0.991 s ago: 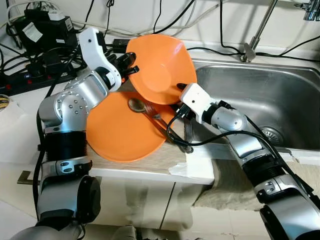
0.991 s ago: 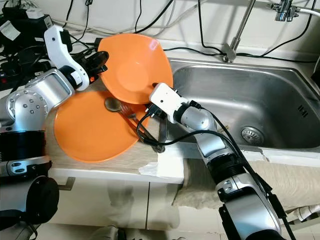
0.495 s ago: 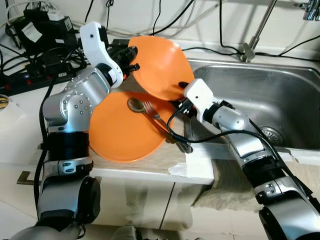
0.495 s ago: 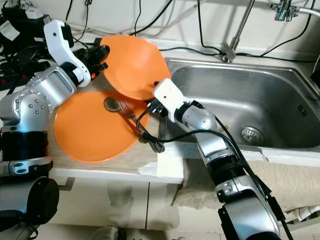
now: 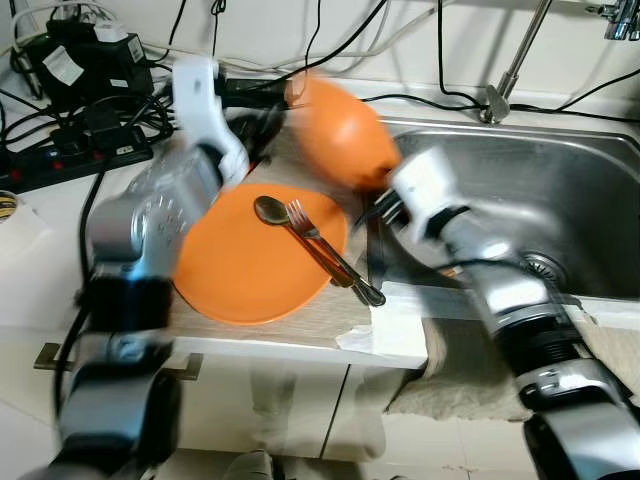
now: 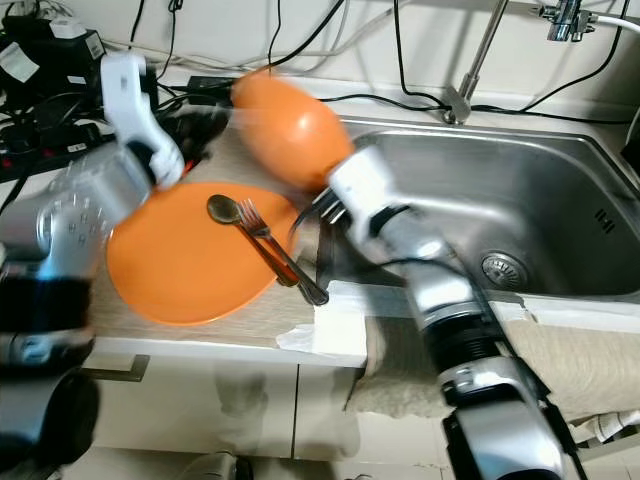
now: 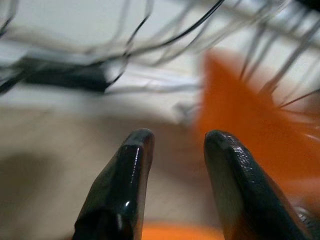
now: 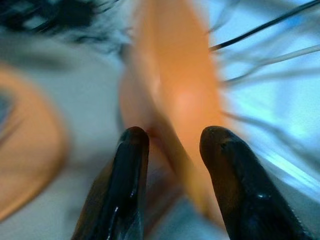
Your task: Kitchen organization
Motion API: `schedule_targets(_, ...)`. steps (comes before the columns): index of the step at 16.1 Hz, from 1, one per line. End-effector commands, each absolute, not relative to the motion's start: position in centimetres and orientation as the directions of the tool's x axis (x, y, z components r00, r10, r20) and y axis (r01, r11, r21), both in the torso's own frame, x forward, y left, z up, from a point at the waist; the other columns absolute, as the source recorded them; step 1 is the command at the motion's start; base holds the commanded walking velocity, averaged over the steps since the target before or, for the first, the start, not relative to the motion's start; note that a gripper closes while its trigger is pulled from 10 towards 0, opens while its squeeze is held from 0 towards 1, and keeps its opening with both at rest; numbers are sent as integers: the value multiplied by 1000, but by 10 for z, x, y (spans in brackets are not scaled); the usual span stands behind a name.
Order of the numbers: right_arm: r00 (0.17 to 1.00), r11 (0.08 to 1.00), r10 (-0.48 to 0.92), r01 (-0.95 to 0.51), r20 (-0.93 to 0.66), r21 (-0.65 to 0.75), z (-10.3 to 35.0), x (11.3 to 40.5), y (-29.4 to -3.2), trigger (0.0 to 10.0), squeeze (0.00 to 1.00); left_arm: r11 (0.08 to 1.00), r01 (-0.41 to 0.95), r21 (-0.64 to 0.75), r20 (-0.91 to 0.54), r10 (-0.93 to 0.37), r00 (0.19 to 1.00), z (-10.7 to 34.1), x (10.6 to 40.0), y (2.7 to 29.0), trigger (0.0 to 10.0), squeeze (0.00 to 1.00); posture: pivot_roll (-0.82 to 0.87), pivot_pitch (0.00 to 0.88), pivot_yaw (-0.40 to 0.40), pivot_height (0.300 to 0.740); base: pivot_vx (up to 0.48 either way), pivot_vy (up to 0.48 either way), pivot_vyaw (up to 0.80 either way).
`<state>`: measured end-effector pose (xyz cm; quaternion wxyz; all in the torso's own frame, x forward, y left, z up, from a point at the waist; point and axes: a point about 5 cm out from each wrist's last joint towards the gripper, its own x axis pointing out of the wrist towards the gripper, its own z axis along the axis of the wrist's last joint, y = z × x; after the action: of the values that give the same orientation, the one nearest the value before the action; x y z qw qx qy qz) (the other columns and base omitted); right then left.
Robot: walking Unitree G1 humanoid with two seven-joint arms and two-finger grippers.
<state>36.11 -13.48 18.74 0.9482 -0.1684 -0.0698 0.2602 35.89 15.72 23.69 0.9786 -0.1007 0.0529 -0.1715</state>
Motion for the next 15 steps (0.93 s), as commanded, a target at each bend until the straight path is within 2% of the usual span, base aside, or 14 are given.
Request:
schedule_targets(1, 861, 826, 500, -443, 89, -349, 199, 362, -138, 0, 43, 918, 349, -187, -58, -365, 929, 242, 358, 153, 10000, 1000, 41, 0, -13, 740, 0, 0, 0)
schedule_targets(4, 868, 831, 488, -431, 91, -351, 198, 361, -140, 0, 43, 927, 350, -131, -29, -357, 934, 247, 352, 160, 10000, 1000, 45, 0, -7, 740, 0, 0, 0)
schedule_targets(9, 869, 835, 485, -430, 92, -345, 196, 360, -138, 0, 55, 926, 350, -140, -7, -355, 935, 246, 345, 163, 10000, 1000, 54, 0, -9, 740, 0, 0, 0)
schedule_targets(10, 869, 840, 485, -432, 97, -328, 197, 359, -137, 0, 55, 921, 359, -149, 3, -363, 932, 247, 343, 163, 10000, 596, 56, 0, -11, 740, 0, 0, 0)
schedule_targets(11, 877, 860, 467, -422, 109, -287, 197, 358, -139, 0, 51, 913, 385, -133, 11, -388, 922, 246, 336, 162, 10000, 0, 56, 0, -11, 740, 0, 0, 0)
schedule_targets(13, 899, 894, 422, -389, 122, -224, 196, 357, -144, 0, 39, 913, 397, -92, 12, -398, 917, 240, 330, 161, 10000, 0, 59, 0, -14, 740, 0, 0, 0)
schedule_targets(14, 913, 915, 387, -363, 129, -177, 196, 357, -146, 7294, 12, 919, 386, -86, 22, -385, 922, 238, 328, 160, 10000, 0, 60, 0, -15, 740, 0, 0, 0)
schedule_targets(15, 946, 956, 292, -292, 142, -20, 196, 354, -149, 10000, 0, 943, 330, -37, 71, -327, 942, 237, 327, 161, 10000, 0, 66, 0, -20, 740, 0, 0, 0)
